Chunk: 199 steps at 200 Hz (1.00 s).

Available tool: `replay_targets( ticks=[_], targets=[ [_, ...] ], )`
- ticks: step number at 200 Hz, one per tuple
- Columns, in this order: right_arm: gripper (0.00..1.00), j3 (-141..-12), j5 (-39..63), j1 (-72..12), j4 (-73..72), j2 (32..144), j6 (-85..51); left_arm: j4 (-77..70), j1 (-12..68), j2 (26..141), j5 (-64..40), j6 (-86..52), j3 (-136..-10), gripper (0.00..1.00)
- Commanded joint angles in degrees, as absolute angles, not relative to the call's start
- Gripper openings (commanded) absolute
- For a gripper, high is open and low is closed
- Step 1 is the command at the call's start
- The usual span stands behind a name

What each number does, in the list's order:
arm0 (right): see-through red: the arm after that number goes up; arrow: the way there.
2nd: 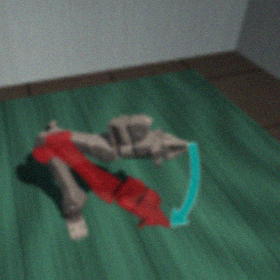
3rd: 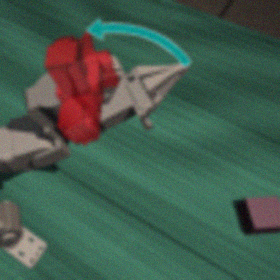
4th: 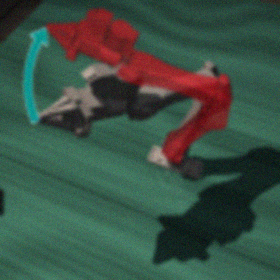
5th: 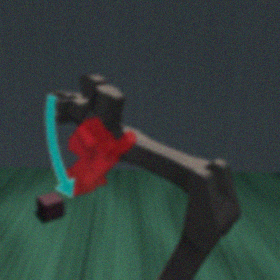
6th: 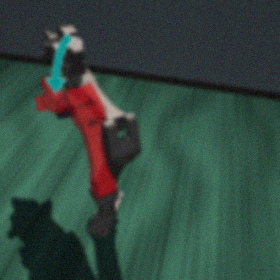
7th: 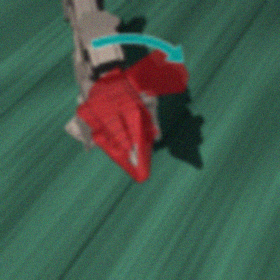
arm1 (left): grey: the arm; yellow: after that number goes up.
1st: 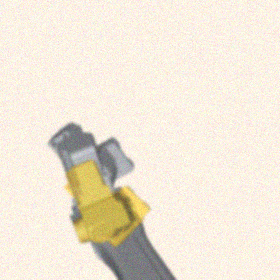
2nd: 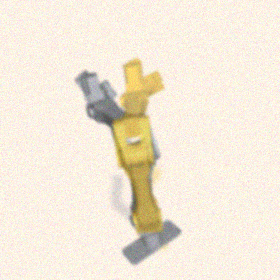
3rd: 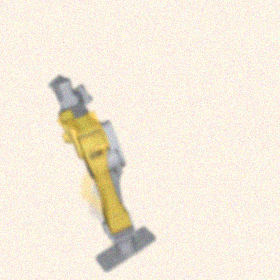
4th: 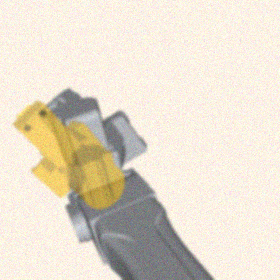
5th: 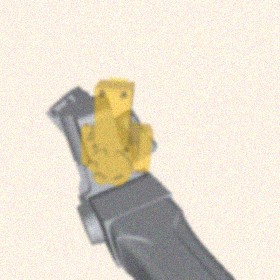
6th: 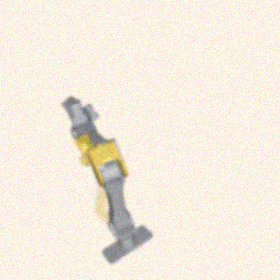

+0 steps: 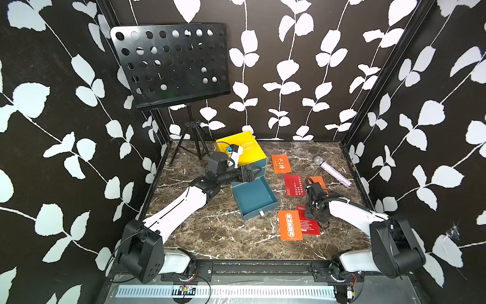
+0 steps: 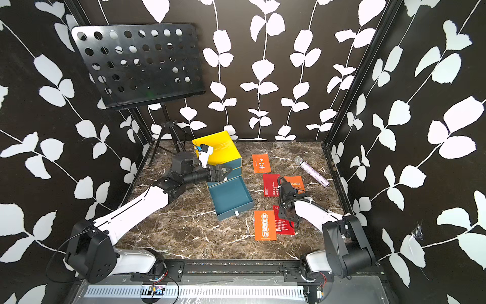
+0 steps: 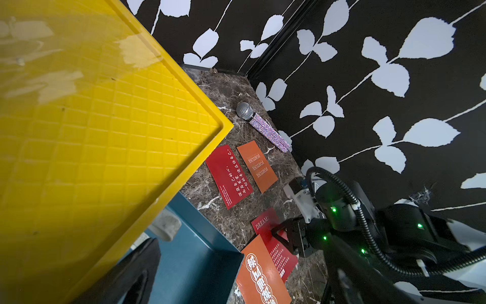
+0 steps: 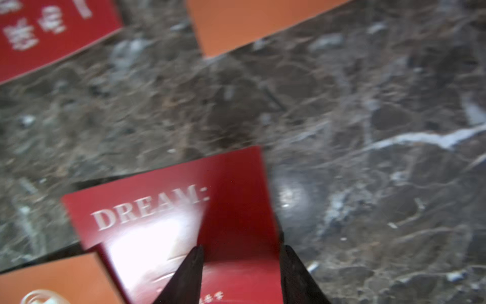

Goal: Take the postcards out of the drawer
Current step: Adjust the postcard at the center of the board.

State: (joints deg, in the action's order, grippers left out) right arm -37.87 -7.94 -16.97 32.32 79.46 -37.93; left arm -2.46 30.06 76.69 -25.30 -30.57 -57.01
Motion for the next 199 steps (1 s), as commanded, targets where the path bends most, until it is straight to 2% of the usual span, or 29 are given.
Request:
replay_targets(
  ticks=[1,41,77,107,140,199],
  targets=[
    [0.47,-38.23,-10.39,-14.69,37.53,80.18,-36.69,-2.41,29.12,74.97,-25.39,-30.06,-56.34,0.99],
    [0.49,-39.14,-5.73,-13.80,36.70,77.36,-33.46,-2.73,28.76,75.23,-26.14,-29.89,-56.12,0.99],
    [0.50,-40.78,-2.84,-16.04,38.78,69.97,-32.79,-0.64,28.80,74.30,-25.73,-28.55,-55.96,0.99],
    [0.56,-39.40,2.86,-18.70,36.02,65.79,-33.27,4.87,27.75,72.80,-23.88,-24.67,-57.41,0.99],
    [0.60,-35.36,10.59,-21.45,27.46,67.32,-36.05,9.09,25.60,69.46,-22.50,-22.30,-58.74,0.99],
    [0.58,-31.50,13.38,-23.86,18.89,71.52,-38.58,10.24,25.48,65.30,-20.39,-22.15,-59.34,0.99]
  ],
)
